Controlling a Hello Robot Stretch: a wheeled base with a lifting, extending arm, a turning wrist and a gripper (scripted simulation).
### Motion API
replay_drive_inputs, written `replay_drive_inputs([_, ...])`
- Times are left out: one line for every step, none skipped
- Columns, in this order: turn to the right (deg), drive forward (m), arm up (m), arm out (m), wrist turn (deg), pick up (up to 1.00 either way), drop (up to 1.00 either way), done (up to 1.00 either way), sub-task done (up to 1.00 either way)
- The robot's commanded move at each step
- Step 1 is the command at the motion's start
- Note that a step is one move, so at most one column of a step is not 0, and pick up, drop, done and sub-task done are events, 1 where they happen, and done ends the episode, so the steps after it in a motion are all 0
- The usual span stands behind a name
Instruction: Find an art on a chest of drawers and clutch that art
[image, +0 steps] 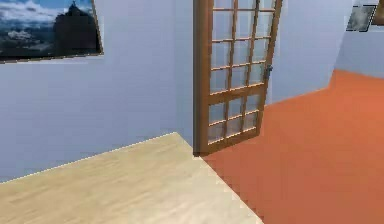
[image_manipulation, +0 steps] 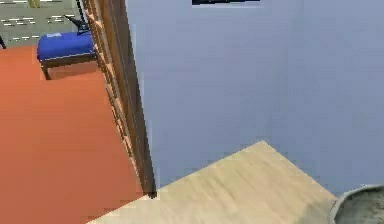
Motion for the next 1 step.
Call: replay_drive_inputs([33.0,0.0,0.0,0.0,0.0,0.0,0.0,0.0,0.0])
